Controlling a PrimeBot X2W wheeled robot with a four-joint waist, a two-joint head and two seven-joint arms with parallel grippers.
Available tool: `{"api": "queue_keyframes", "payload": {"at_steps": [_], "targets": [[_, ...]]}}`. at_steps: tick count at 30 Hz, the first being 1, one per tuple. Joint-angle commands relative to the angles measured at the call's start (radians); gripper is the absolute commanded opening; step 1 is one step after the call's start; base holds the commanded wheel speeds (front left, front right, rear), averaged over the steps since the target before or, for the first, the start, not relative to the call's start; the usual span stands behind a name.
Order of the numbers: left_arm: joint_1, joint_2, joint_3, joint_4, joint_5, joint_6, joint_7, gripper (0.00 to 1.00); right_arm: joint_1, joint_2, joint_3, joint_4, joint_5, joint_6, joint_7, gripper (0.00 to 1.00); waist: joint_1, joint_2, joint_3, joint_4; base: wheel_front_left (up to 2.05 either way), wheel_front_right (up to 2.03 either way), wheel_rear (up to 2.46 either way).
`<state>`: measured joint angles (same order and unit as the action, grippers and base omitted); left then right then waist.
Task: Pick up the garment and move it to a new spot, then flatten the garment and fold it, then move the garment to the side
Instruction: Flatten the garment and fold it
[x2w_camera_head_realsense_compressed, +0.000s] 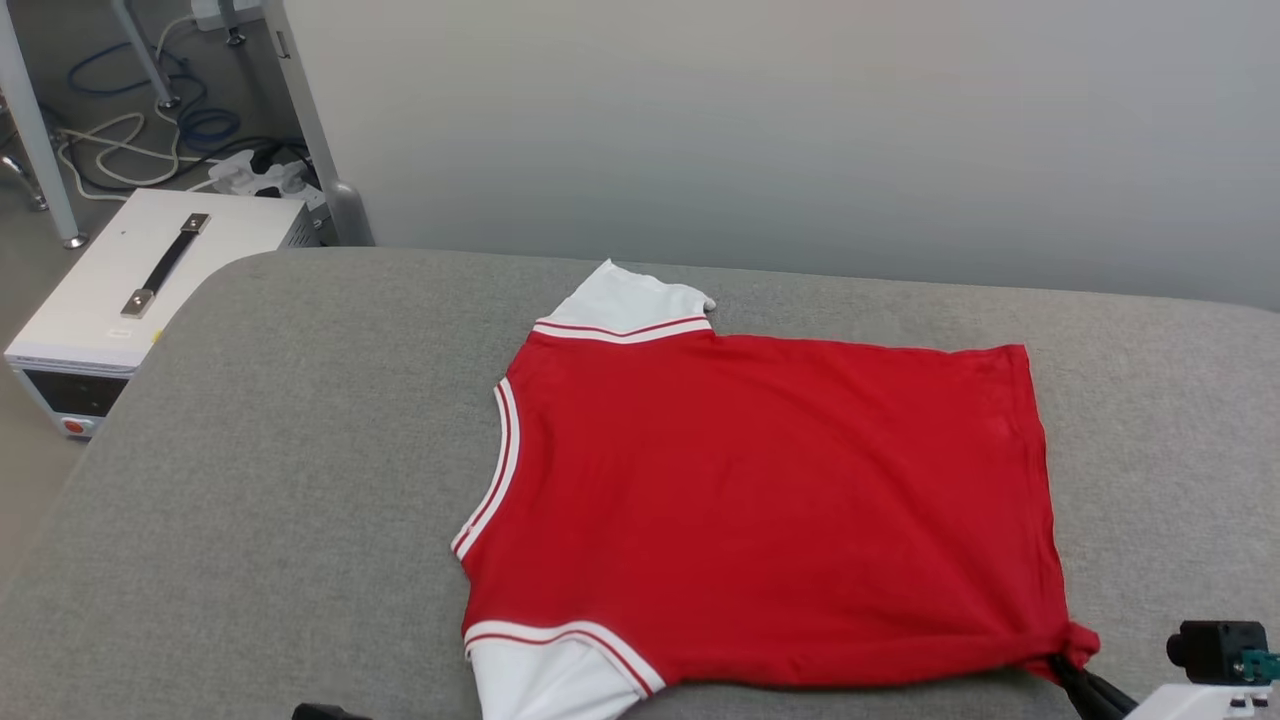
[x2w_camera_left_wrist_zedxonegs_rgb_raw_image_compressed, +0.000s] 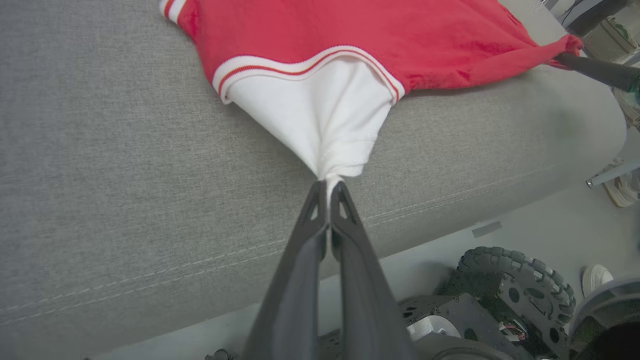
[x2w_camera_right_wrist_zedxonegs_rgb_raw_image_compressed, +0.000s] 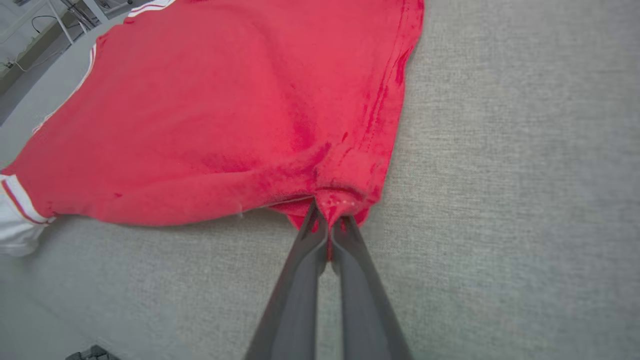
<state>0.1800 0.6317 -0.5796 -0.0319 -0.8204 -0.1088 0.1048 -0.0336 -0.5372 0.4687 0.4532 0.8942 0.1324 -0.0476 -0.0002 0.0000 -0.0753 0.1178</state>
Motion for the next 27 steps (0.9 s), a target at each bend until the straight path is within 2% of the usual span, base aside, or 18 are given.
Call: {"api": "queue_keyframes", "payload": {"at_steps": [1, 7, 15, 21, 27], "targets": [[0.025, 0.017, 0.003, -0.019, -0.015, 0.009, 0.006, 0.0, 0.036, -0.011, -0.015, -0.03, 0.005, -0.002, 0.011, 0.0, 0.0002, 0.0, -0.002, -0.004, 0.0, 0.0, 0.0], [0.027, 0.036, 0.038, -0.069, -0.017, 0.024, -0.025, 0.0, 0.112, -0.013, -0.094, -0.149, -0.025, -0.002, 0.04, 0.0, 0.0002, 0.0, 0.012, -0.012, 0.0, 0.0, 0.0], [-0.105, 0.036, 0.073, -0.081, -0.001, 0.02, -0.023, 0.0, 0.097, 0.018, -0.2, -0.26, -0.105, -0.002, 0.134, 0.0, 0.0002, 0.0, 0.065, -0.023, 0.0, 0.0, 0.0], [-0.251, -0.001, 0.095, -0.017, 0.006, 0.013, -0.027, 0.0, 0.045, 0.049, -0.253, -0.313, -0.17, -0.002, 0.21, 0.0, 0.0002, 0.0, 0.139, -0.037, 0.0, 0.0, 0.0], [-0.381, -0.029, 0.085, 0.084, 0.018, 0.0, -0.018, 0.0, -0.031, 0.072, -0.27, -0.311, -0.224, -0.002, 0.275, 0.0, 0.0002, 0.0, 0.204, -0.055, 0.0, 0.0, 0.0]]}}
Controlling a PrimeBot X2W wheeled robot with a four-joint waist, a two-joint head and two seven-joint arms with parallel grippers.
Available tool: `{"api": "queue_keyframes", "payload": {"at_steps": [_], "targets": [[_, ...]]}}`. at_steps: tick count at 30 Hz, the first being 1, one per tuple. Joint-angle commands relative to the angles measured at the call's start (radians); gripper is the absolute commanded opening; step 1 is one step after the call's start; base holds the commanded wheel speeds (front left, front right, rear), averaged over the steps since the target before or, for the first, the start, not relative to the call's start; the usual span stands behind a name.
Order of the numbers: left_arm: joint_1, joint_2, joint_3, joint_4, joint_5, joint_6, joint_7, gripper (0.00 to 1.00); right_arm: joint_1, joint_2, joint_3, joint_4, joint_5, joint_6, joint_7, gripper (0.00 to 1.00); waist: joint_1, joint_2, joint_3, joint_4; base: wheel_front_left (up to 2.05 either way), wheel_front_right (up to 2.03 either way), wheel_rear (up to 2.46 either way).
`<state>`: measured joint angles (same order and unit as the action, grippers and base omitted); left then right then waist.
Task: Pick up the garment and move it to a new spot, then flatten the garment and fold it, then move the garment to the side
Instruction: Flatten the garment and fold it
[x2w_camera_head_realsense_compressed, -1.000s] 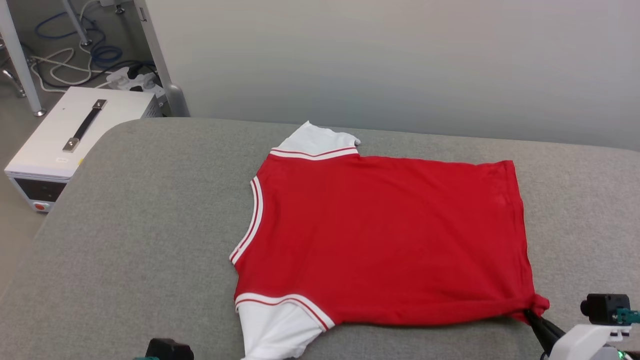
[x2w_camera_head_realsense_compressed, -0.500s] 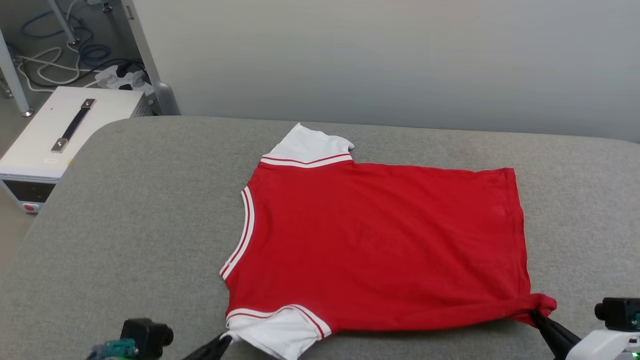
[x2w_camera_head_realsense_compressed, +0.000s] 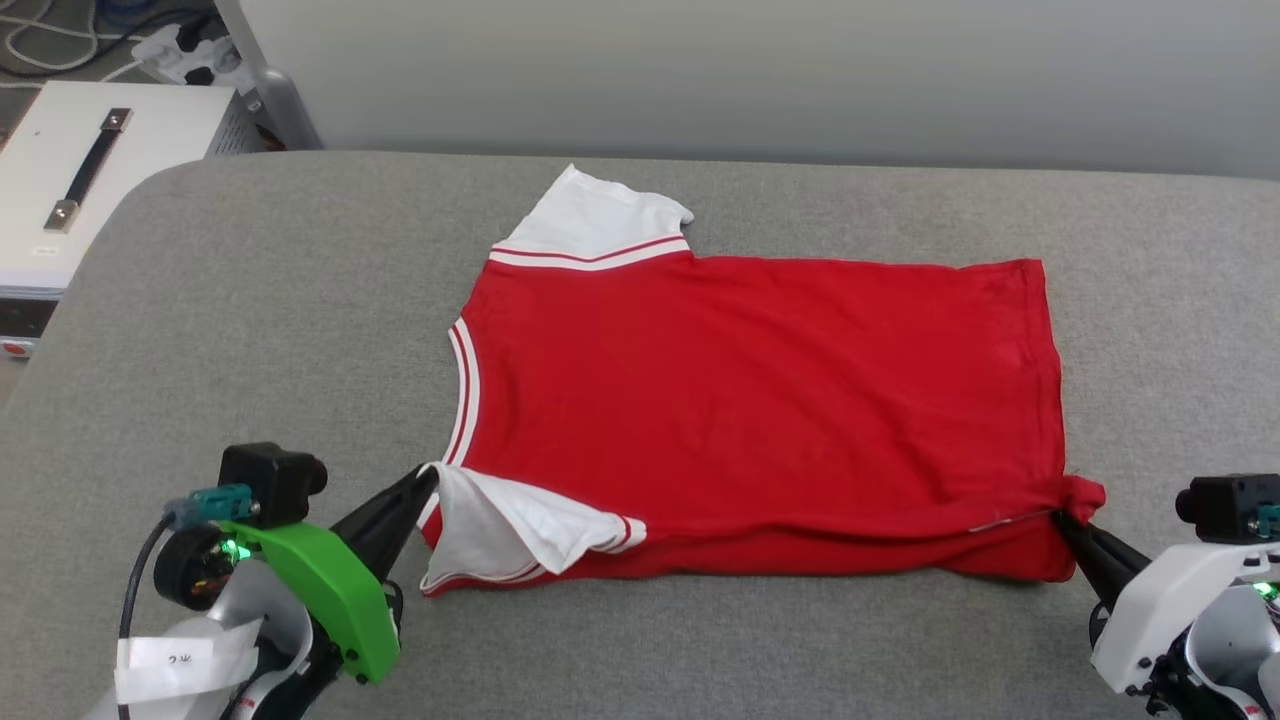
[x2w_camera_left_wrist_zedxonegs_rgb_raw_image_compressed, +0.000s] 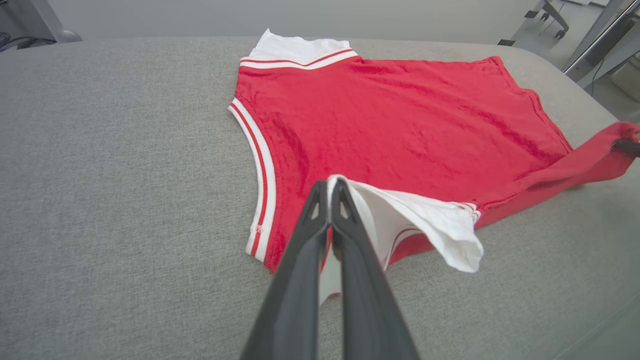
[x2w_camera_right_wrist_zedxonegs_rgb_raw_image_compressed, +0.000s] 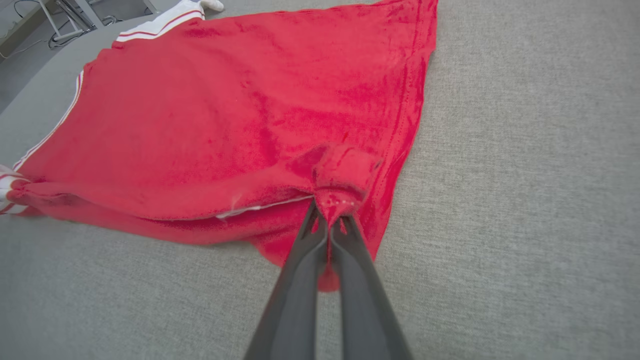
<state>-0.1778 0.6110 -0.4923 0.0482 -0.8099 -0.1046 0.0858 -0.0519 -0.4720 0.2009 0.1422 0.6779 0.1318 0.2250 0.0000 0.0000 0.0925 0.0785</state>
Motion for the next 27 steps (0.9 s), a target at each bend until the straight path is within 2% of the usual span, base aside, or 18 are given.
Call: {"api": "queue_keyframes", "payload": {"at_steps": [1, 10, 23, 24, 25, 27], "targets": [[-0.047, -0.009, -0.008, 0.024, 0.015, -0.007, 0.004, 0.0, -0.026, 0.011, -0.003, 0.003, -0.013, -0.001, 0.01, 0.0, 0.0, 0.0, 0.046, -0.019, 0.0, 0.0, 0.0], [-0.203, -0.026, -0.034, 0.184, 0.048, -0.018, 0.001, 0.0, -0.138, 0.041, 0.006, 0.063, -0.072, -0.001, 0.059, 0.0, 0.0, 0.0, 0.122, -0.045, 0.0, 0.0, 0.0], [-0.374, -0.056, -0.158, 0.427, 0.07, -0.026, -0.015, 0.0, -0.222, 0.047, 0.038, 0.128, -0.104, -0.001, 0.081, 0.0, 0.0, 0.0, 0.186, -0.064, 0.0, 0.0, 0.0], [-0.383, -0.061, -0.163, 0.452, 0.073, -0.026, -0.024, 0.66, -0.226, 0.049, 0.039, 0.135, -0.109, -0.001, 0.082, 0.36, 0.0, 0.0, 0.187, -0.064, 0.0, 0.0, 0.0], [-0.392, -0.067, -0.167, 0.48, 0.079, -0.026, -0.036, 1.0, -0.229, 0.055, 0.035, 0.143, -0.113, -0.001, 0.08, 1.0, 0.0, 0.0, 0.185, -0.064, 0.0, 0.0, 0.0], [-0.402, -0.084, -0.171, 0.529, 0.087, -0.024, -0.06, 1.0, -0.231, 0.063, 0.036, 0.152, -0.12, -0.001, 0.079, 1.0, 0.0, 0.0, 0.176, -0.064, 0.0, 0.0, 0.0]]}}
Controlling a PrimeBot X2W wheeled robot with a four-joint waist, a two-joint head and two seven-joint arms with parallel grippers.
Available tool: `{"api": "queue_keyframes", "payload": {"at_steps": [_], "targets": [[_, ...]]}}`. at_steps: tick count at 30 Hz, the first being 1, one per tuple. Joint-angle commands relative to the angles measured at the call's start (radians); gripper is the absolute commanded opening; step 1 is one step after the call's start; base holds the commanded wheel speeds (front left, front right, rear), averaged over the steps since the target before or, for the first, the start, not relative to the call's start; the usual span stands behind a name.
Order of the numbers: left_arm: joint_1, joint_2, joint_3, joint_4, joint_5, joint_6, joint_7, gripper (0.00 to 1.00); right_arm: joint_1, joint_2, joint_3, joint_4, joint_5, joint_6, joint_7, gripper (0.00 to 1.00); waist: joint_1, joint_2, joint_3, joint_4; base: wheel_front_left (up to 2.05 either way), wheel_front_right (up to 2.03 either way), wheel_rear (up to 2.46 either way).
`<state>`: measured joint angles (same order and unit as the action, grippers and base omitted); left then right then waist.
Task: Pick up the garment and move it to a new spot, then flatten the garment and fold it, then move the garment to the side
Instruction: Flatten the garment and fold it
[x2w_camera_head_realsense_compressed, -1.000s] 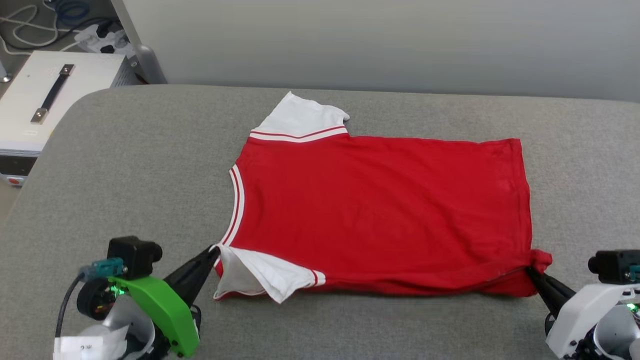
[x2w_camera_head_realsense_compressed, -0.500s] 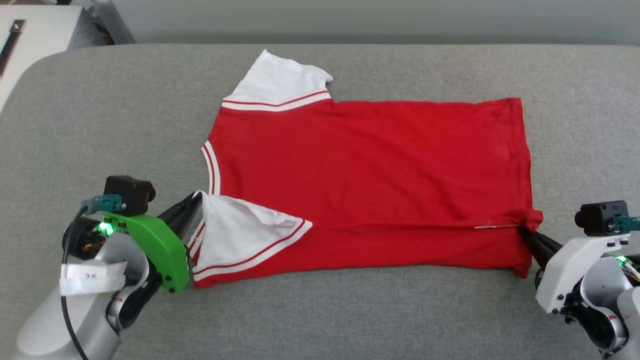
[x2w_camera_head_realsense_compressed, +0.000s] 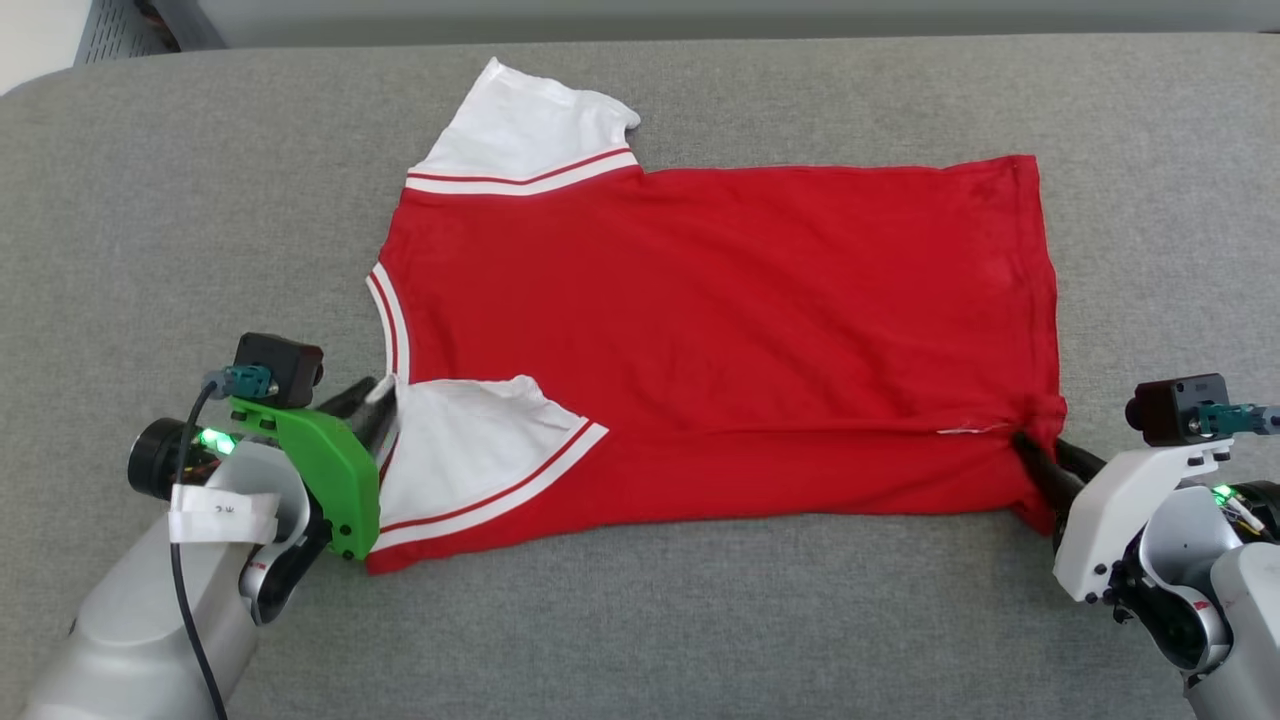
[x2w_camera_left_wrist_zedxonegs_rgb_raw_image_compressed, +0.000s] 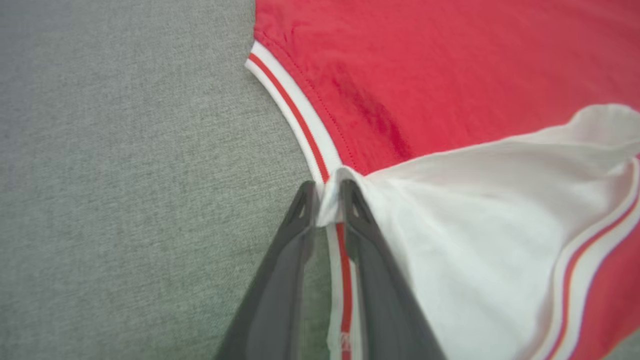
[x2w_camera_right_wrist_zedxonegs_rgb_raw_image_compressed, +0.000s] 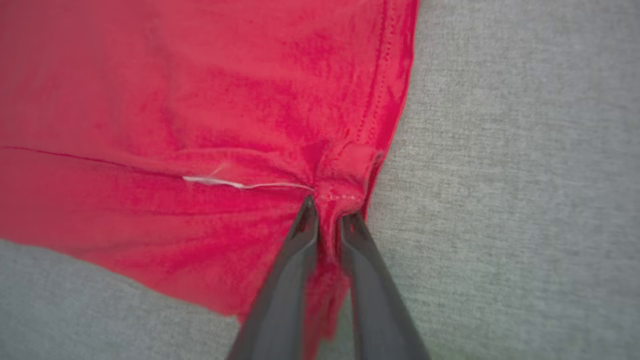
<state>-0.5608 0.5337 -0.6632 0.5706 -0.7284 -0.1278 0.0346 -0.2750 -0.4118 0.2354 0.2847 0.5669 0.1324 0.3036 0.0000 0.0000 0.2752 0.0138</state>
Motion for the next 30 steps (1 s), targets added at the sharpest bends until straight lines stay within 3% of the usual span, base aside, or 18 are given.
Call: {"api": "queue_keyframes", "payload": {"at_steps": [1, 12, 17, 24, 30], "targets": [[-0.023, -0.014, -0.001, 0.027, 0.01, 0.003, -0.021, 1.0, -0.008, 0.006, 0.003, 0.012, -0.012, -0.002, -0.001, 1.0, 0.0, 0.0, -0.013, 0.002, 0.0, 0.0, 0.0], [0.02, -0.105, 0.057, 0.095, -0.031, 0.054, -0.217, 1.0, 0.052, 0.025, -0.023, -0.025, -0.062, -0.002, -0.037, 1.0, 0.0, 0.0, -0.147, 0.02, 0.0, 0.0, 0.0], [0.11, -0.116, 0.103, 0.02, -0.072, 0.119, -0.253, 1.0, 0.117, 0.042, -0.056, -0.083, -0.117, -0.002, 0.013, 1.0, 0.0, 0.0, -0.2, 0.029, 0.0, 0.0, 0.0], [0.259, -0.106, 0.125, -0.156, -0.112, 0.216, -0.229, 1.0, 0.21, 0.091, -0.128, -0.2, -0.177, -0.002, 0.12, 1.0, 0.0, 0.0, -0.225, 0.034, 0.0, 0.0, 0.0], [0.351, -0.073, 0.105, -0.281, -0.137, 0.299, -0.106, 1.0, 0.272, 0.154, -0.216, -0.273, -0.254, -0.002, 0.223, 1.0, 0.0, 0.0, -0.217, 0.033, 0.0, 0.0, 0.0]]}}
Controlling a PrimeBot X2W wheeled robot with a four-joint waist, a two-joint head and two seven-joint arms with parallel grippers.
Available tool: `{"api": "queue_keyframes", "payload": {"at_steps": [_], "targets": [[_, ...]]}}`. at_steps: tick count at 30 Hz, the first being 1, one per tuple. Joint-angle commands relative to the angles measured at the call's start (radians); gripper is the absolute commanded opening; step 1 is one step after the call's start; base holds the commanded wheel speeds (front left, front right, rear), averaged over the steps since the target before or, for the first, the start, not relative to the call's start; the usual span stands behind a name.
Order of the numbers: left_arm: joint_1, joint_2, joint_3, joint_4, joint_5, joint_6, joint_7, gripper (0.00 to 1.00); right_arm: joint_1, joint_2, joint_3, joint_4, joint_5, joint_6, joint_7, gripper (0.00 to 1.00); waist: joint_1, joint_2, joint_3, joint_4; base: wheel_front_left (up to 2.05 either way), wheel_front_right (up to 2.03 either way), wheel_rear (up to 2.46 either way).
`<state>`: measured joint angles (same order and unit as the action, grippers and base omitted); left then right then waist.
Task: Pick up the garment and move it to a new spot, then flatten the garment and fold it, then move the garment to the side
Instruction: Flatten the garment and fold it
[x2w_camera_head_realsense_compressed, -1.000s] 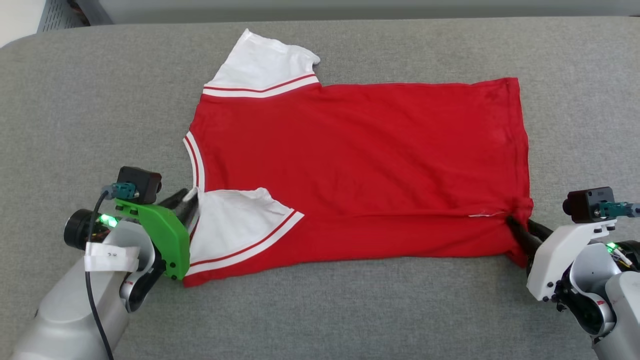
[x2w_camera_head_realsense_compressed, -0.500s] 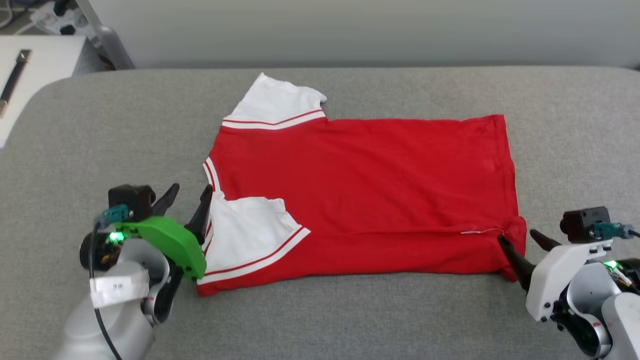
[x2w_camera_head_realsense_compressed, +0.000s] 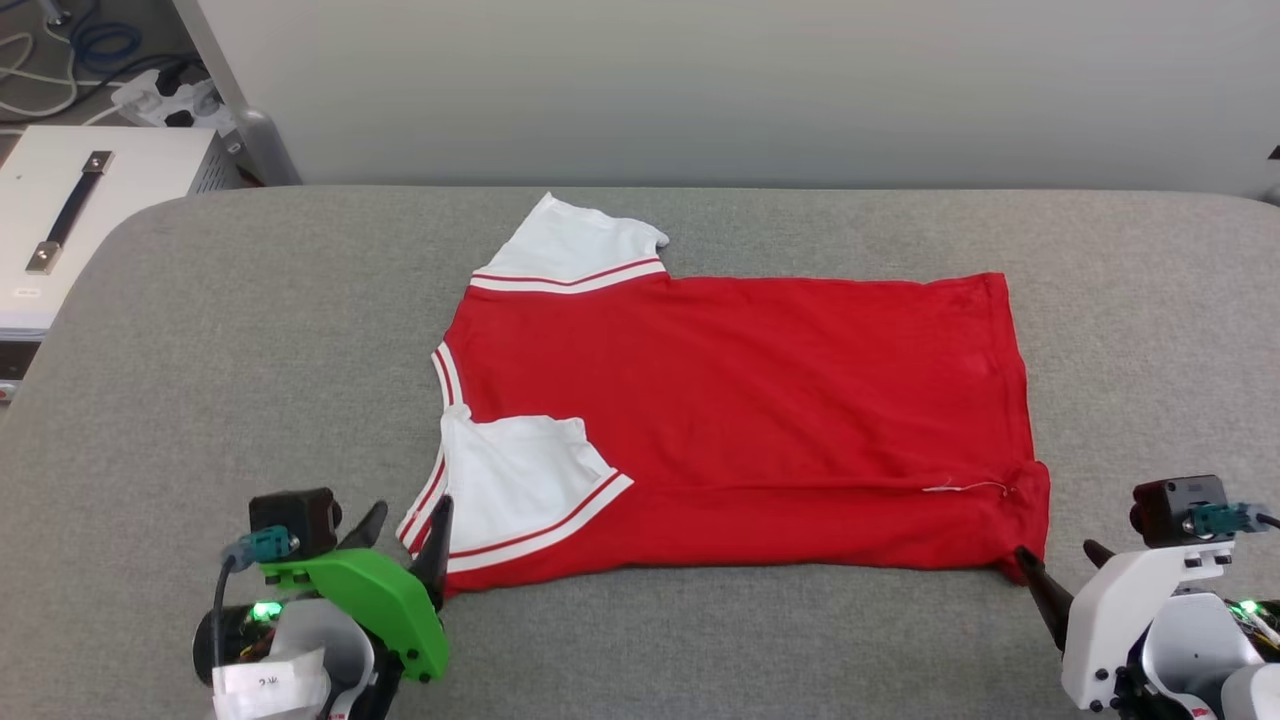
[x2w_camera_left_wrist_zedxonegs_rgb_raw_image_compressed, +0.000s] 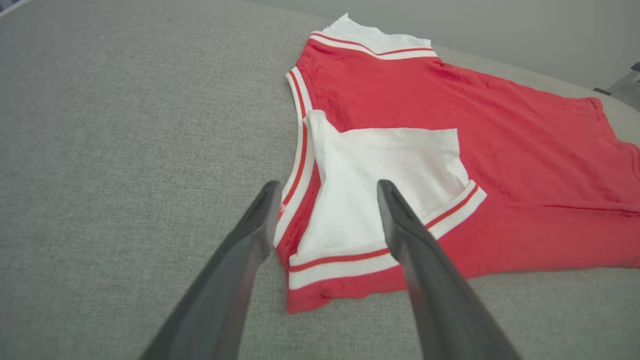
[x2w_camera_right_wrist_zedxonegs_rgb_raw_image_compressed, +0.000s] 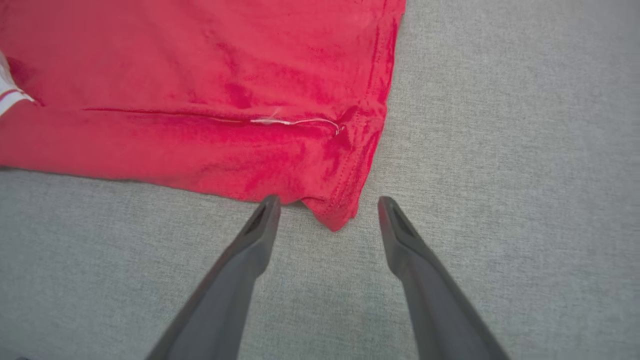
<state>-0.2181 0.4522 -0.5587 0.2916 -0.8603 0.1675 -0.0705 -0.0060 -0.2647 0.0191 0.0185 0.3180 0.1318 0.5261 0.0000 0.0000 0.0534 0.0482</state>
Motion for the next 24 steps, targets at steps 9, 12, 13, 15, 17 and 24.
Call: {"api": "queue_keyframes", "payload": {"at_steps": [9, 12, 13, 15, 17, 24], "targets": [[0.039, 0.071, -0.045, -0.083, 0.002, 0.101, 0.184, 1.0, 0.01, 0.078, -0.036, -0.079, -0.062, -0.001, 0.034, 1.0, 0.0, 0.0, 0.06, -0.025, 0.0, 0.0, 0.0], [0.036, 0.076, -0.053, -0.095, 0.005, 0.121, 0.213, 1.0, 0.006, 0.091, -0.03, -0.087, -0.072, -0.001, 0.032, 1.0, 0.0, 0.0, 0.082, -0.035, 0.0, 0.0, 0.0], [0.034, 0.075, -0.051, -0.096, 0.003, 0.127, 0.217, 1.0, 0.005, 0.094, -0.028, -0.088, -0.073, -0.001, 0.031, 1.0, 0.0, 0.0, 0.087, -0.037, 0.0, 0.0, 0.0], [0.031, 0.078, -0.053, -0.091, 0.009, 0.139, 0.224, 1.0, 0.002, 0.097, -0.022, -0.091, -0.075, -0.001, 0.028, 1.0, 0.0, 0.0, 0.098, -0.043, 0.0, 0.0, 0.0], [0.025, 0.085, -0.054, -0.077, 0.017, 0.15, 0.229, 1.0, -0.003, 0.094, -0.013, -0.092, -0.081, -0.001, 0.025, 1.0, 0.0, 0.0, 0.112, -0.051, 0.0, 0.0, 0.0], [0.008, 0.087, -0.051, -0.02, 0.021, 0.168, 0.238, 1.0, -0.018, 0.083, 0.001, -0.096, -0.083, -0.001, 0.02, 1.0, 0.0, 0.0, 0.151, -0.065, 0.0, 0.0, 0.0]]}}
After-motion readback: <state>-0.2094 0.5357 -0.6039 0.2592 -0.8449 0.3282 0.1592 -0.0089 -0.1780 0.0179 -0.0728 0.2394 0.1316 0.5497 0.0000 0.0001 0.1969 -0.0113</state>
